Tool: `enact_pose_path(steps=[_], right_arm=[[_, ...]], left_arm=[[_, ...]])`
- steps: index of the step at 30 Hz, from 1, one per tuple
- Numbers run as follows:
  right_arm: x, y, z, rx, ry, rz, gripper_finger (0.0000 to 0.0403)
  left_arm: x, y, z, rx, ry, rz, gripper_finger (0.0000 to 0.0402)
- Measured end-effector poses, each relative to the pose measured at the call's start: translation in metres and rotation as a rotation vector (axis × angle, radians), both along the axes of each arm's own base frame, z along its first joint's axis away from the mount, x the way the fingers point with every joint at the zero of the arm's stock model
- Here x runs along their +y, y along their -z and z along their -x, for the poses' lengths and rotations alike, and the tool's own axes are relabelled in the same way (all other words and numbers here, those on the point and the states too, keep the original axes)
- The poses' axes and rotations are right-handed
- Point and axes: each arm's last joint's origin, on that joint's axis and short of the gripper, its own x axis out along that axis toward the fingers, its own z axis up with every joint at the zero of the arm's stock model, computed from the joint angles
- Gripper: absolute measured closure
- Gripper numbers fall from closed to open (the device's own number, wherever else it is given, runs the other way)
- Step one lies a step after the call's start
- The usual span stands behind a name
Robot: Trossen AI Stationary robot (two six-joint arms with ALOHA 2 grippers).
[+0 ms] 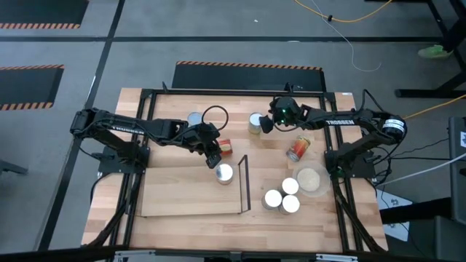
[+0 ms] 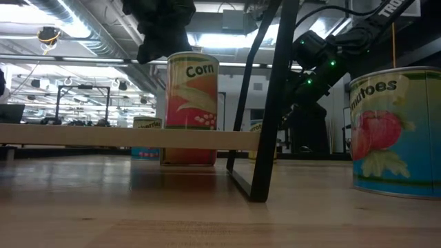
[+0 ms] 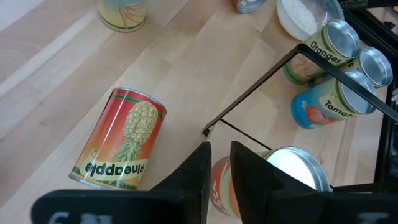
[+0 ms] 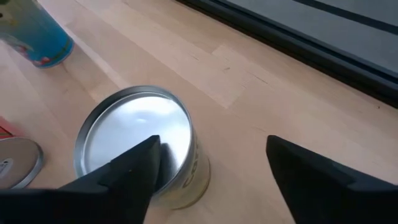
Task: Pick and place cans onto a shelf
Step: Put the carrot can on the shelf
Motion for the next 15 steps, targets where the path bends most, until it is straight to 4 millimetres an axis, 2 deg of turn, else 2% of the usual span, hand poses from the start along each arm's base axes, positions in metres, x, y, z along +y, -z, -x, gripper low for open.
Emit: enact_pose_path(steps=[9,15], right_arm=[[-0.0001,-0.0003,-0.0002,-0.001,-0.004,0.006,0.0215],[-0.0004,-0.0005,-0.0007,-0.009,-0.004,0.011,0.0254]], left_arm=[[0.0,0.0,0.0,0.0,0.0,0.0,0.0349],[0.0,0.0,0.0,0.0,0.0,0.0,0.0349]])
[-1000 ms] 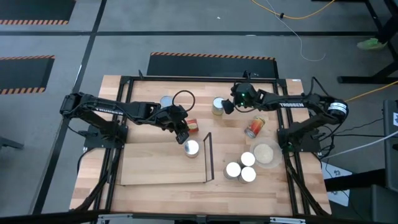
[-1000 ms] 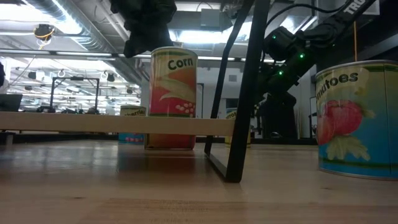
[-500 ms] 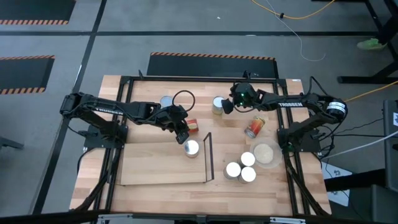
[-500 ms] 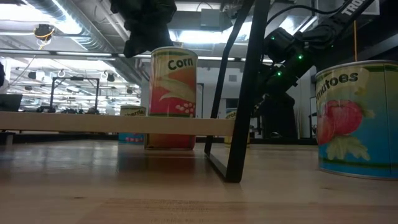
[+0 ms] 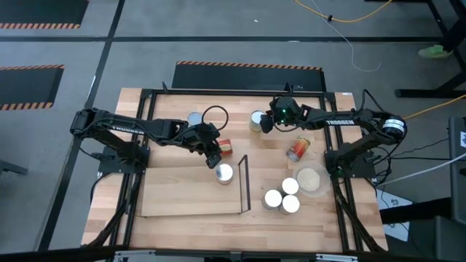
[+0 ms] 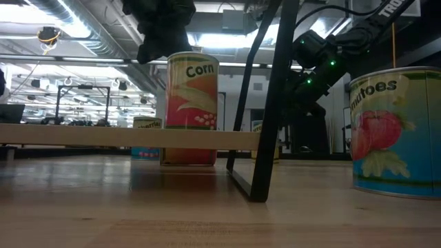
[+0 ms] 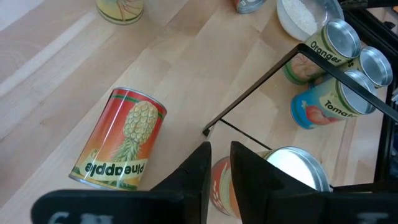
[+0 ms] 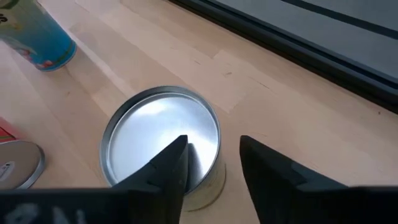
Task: Pick and place cans onto a shelf
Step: Put the carrot can on the shelf
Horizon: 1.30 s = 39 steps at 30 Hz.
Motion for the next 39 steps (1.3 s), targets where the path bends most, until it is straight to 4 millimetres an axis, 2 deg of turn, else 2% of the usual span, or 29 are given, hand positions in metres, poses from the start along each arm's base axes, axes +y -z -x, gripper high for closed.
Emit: enact_pose_path(steps=[20,30,39], right_arm=[[0.0011,0.0004,-0.0006,-0.014,-0.037,-0.028,0.0261],[0.0019,0.0,-0.0014,-0.013,-0.09,-0.024,0.0348],[0.0028,-0.0006,-0.0023,-0.013,-0.154,-0.014,0.0395]], left_arm=[[0.0,0.0,0.0,0.0,0.0,0.0,0.0351],[0.0,0.0,0.0,0.0,0.0,0.0,0.0352],[0.0,0.0,0.0,0.0,0.0,0.0,0.035]])
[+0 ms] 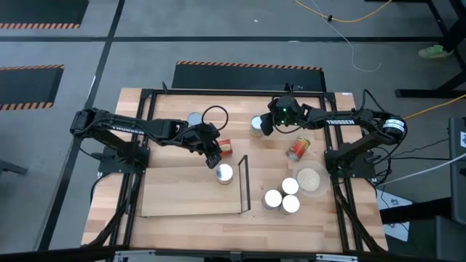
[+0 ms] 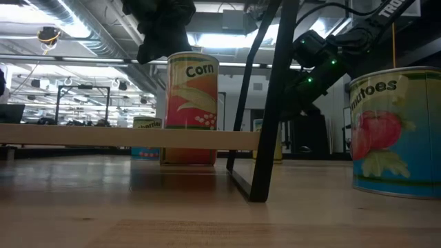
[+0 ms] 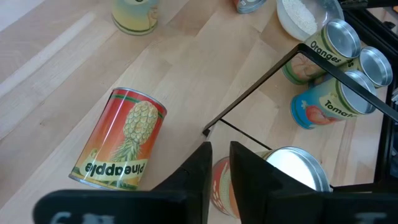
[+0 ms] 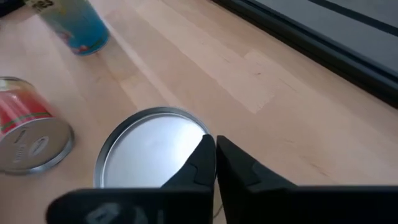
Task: Pick and place cans onto a shelf
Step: Put the carrot can on the shelf
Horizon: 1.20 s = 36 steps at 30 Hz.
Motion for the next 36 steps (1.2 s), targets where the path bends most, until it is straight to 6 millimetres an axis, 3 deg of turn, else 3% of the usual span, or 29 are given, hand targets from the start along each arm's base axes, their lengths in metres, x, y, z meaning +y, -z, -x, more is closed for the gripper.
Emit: enact_pose_path(steps=[11,16,22,29,36], right_arm=[[0.0,-0.001,-0.001,-0.015,-0.007,0.002,0.0398],[-0.003,-0.011,-0.007,-0.036,-0.009,0.012,0.0398],[-0.008,-0.033,-0.017,-0.062,-0.025,0.048,0.0398],[-0.013,-0.074,-0.033,-0.154,-0.09,0.073,0.0398],[-0.007,-0.127,-0.049,-0.226,-0.159,0.09,0.0398]], left_arm=[[-0.008,0.0,0.0,0.002,0.028,-0.074,0.0357],[-0.013,0.0,0.001,0.002,0.048,-0.076,0.0362],[-0.021,-0.001,0.001,-0.001,0.044,-0.111,0.0363],[-0.025,-0.002,0.003,-0.009,0.002,-0.18,0.036],[-0.023,-0.025,0.02,-0.085,0.039,-0.225,0.0373]])
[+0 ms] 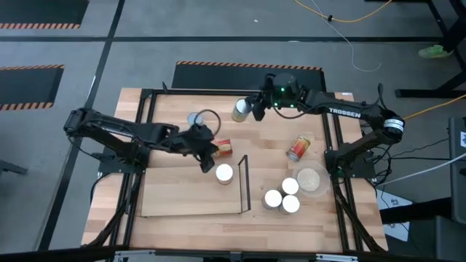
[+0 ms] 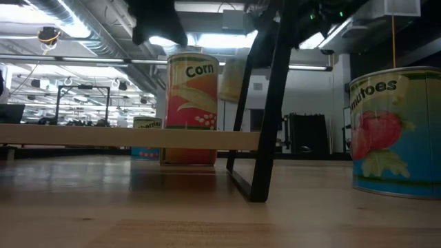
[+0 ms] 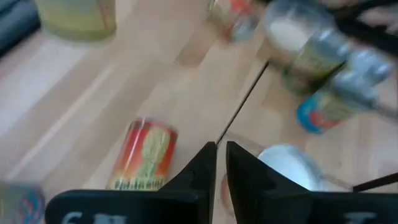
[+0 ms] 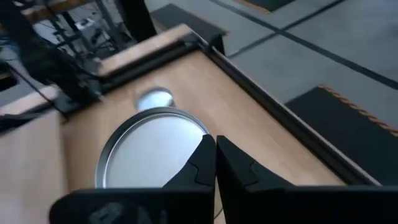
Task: Pick and place cans onto a shelf
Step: Put the carrot can on the shelf
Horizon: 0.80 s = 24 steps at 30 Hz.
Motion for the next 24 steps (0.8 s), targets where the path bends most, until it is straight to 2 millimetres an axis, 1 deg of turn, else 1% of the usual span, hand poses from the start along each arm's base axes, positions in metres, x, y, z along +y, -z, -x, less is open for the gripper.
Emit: enact_pose_path(steps=[4,8,10,14,18,21,24], right_arm=[[0.019,-0.027,-0.011,-0.034,-0.065,0.012,0.0398],[0.049,-0.049,-0.022,-0.102,-0.14,-0.014,0.0398],[0.066,-0.056,-0.026,-0.127,-0.186,-0.03,0.0398],[0.106,-0.062,-0.032,-0.146,-0.275,-0.074,0.0398],[0.149,-0.062,-0.034,-0.142,-0.32,-0.086,0.0398],[0.18,-0.06,-0.033,-0.138,-0.334,-0.083,0.0398],[0.209,-0.055,-0.033,-0.123,-0.359,-0.068,0.0398]], left_arm=[[0.003,-0.024,0.022,-0.083,0.034,-0.036,0.038],[0.007,-0.047,0.052,-0.155,0.063,-0.067,0.0386],[0.009,-0.054,0.069,-0.163,0.071,-0.076,0.0388],[0.009,-0.065,0.098,-0.191,0.098,-0.078,0.0393],[0.005,-0.07,0.117,-0.216,0.126,-0.075,0.0397],[0.002,-0.074,0.123,-0.248,0.13,-0.083,0.0399],[-0.001,-0.074,0.125,-0.252,0.131,-0.094,0.0399]])
